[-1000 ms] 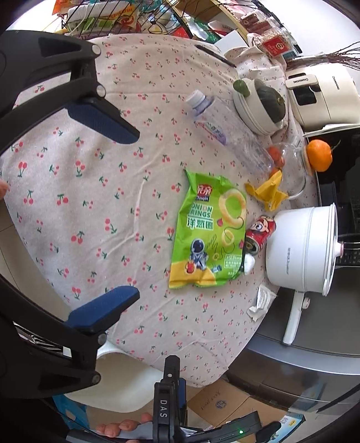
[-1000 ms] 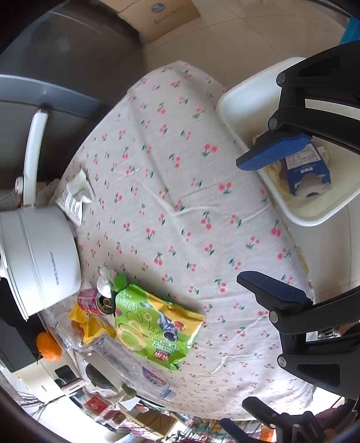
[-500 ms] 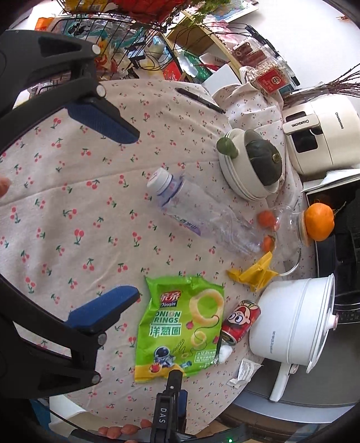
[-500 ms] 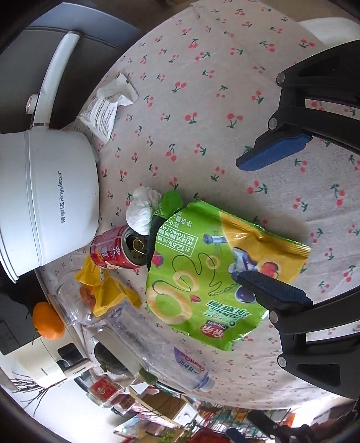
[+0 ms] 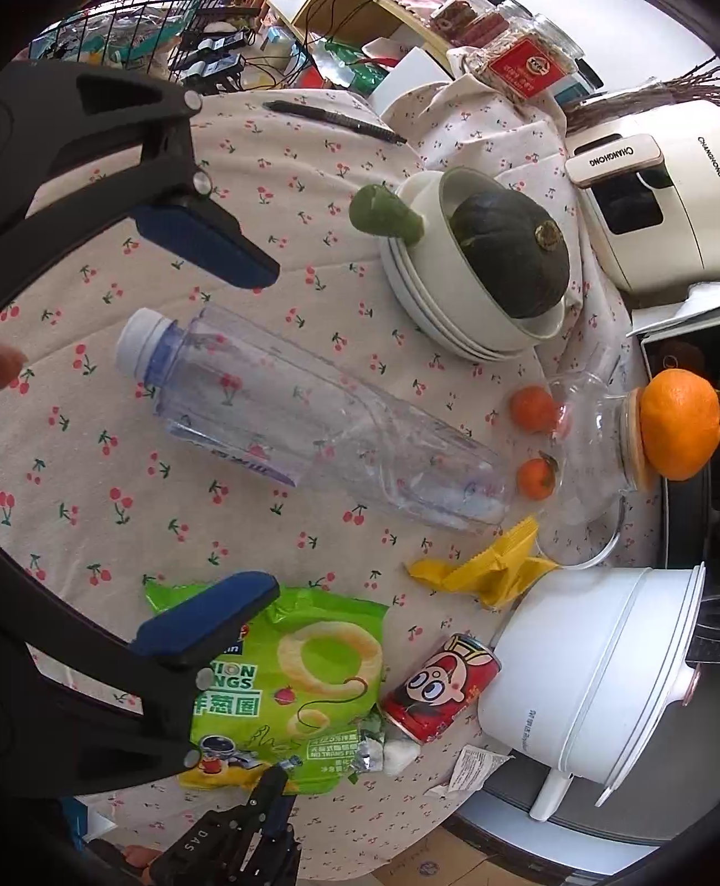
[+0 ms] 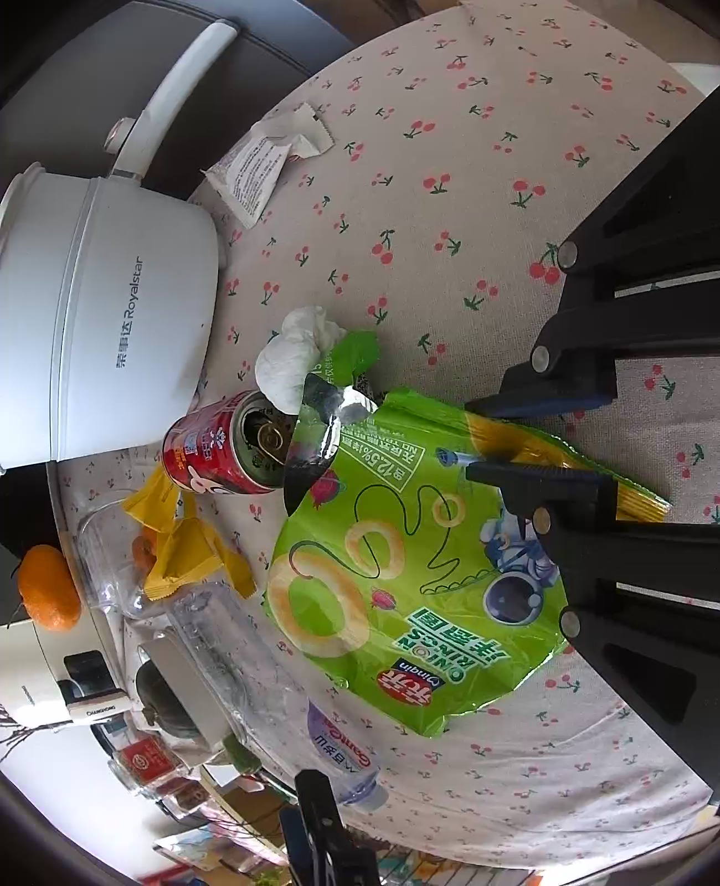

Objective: Collect trash
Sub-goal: 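Grasp the green snack bag with the right tool while the left tool grasps the clear water bottle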

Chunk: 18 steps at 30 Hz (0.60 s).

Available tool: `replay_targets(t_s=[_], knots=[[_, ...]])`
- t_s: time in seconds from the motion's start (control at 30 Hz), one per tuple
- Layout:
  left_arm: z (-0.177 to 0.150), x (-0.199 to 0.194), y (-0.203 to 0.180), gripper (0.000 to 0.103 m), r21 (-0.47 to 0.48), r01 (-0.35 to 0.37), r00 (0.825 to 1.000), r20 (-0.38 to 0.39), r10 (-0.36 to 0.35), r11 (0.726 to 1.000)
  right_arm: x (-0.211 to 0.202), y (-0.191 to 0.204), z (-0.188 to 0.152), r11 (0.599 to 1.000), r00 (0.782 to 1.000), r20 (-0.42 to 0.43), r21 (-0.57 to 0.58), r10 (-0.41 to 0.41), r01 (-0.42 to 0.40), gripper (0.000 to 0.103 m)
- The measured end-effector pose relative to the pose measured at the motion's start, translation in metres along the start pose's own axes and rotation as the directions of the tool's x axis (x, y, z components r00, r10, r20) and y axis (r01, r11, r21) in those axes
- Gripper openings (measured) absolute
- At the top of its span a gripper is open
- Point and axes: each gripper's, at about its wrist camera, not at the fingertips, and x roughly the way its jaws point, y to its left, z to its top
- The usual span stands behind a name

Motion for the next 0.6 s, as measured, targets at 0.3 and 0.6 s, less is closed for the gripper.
replay_targets(t_s=[0.3,0.6], knots=[[0.001,0.035,0.016,0.07,-0.092,0.073,0.988,-0.128,-0.084,0.993,-0.024,-0.034,0.002,0.954,0.971,-0.009,0.191,0.239,-0.233,0.005],[-0.037,0.008,0.007,0.068,-0.179,0.099,0.985,-0.123,-0.122,0.979,-0.079,-0.041,-0.002,0.97,0.978,0.051,0.129,0.203,-0.208,0.005]])
